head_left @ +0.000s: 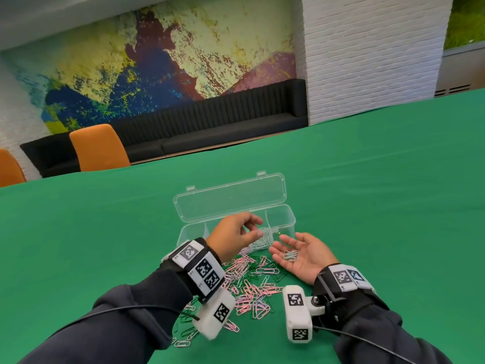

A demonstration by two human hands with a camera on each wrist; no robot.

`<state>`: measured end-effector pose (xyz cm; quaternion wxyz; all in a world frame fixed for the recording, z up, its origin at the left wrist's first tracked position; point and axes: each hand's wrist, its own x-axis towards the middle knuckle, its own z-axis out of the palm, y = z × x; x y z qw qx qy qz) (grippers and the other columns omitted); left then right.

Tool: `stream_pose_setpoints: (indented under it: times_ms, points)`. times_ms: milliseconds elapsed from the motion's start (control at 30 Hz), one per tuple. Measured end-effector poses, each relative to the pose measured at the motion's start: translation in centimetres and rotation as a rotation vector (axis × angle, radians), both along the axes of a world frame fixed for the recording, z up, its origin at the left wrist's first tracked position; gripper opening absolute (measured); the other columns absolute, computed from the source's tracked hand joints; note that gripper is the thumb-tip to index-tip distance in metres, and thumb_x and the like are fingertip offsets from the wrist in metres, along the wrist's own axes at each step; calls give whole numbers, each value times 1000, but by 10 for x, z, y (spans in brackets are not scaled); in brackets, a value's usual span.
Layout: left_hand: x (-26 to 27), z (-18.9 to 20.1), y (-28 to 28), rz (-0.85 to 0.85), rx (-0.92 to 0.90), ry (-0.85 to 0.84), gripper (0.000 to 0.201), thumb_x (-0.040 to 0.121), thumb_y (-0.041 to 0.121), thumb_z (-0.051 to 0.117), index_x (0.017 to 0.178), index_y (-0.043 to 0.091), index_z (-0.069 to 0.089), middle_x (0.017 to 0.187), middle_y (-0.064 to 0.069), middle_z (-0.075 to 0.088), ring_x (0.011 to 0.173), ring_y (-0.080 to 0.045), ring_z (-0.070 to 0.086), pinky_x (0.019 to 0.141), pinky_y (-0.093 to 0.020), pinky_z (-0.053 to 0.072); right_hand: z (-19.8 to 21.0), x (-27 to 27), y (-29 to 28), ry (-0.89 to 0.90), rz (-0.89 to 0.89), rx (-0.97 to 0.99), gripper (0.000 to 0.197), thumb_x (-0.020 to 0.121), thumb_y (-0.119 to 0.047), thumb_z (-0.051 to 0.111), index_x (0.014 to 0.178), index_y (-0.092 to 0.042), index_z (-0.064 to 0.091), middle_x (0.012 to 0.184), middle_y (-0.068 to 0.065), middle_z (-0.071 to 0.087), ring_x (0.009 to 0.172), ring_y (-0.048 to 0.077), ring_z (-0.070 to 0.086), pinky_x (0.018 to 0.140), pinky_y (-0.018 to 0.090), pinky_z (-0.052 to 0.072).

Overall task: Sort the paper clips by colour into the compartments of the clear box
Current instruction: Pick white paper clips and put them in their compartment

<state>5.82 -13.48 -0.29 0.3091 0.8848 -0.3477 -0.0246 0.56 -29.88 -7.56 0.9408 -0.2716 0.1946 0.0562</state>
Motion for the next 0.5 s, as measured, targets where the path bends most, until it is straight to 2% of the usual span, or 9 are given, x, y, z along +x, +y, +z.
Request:
stream_pose_setpoints:
  times_ms: [33,100,200,267,400,500]
  points:
    - [-1,1,-3,7,-37,25,23,89,20,61,112,17,59,90,6,60,64,-9,51,63,-16,45,0,0,0,1,0,7,34,98,-25,34,91,1,56,91,23,58,84,35,59,53,39,56]
    - [0,0,-2,1,9,26,21,90,21,60,111,18,59,92,6,61,64,-7,52,64,-16,46,1,0,-1,-1,-3,31,35,98,-25,34,91,1,55,91,23,58,84,35,59,53,40,57]
    - [2,-9,9,-29,229,-46,12,91,23,58,103,19,61,87,13,57,70,3,51,66,-5,42,1,-1,-2,-18,-18,65,37,99,-27,33,90,2,55,90,23,58,84,35,59,54,40,56]
    - [3,-17,20,-42,364,-53,11,92,23,57,101,19,62,87,15,57,72,6,50,66,-2,40,2,-2,-2,-35,-30,96,38,99,-28,32,91,2,55,91,23,59,85,35,59,54,39,57]
    - [7,-28,37,-45,563,-29,12,92,26,57,102,22,61,92,13,59,83,-1,55,69,-6,40,4,-3,-5,-79,-67,166,40,100,-30,32,93,2,54,97,24,60,89,37,60,58,39,57]
    - [10,-30,41,-36,616,-68,13,92,25,57,105,23,60,93,12,59,82,-2,54,64,-6,37,3,-3,-6,-79,-80,164,40,100,-31,32,94,1,55,98,24,61,89,36,61,58,38,57]
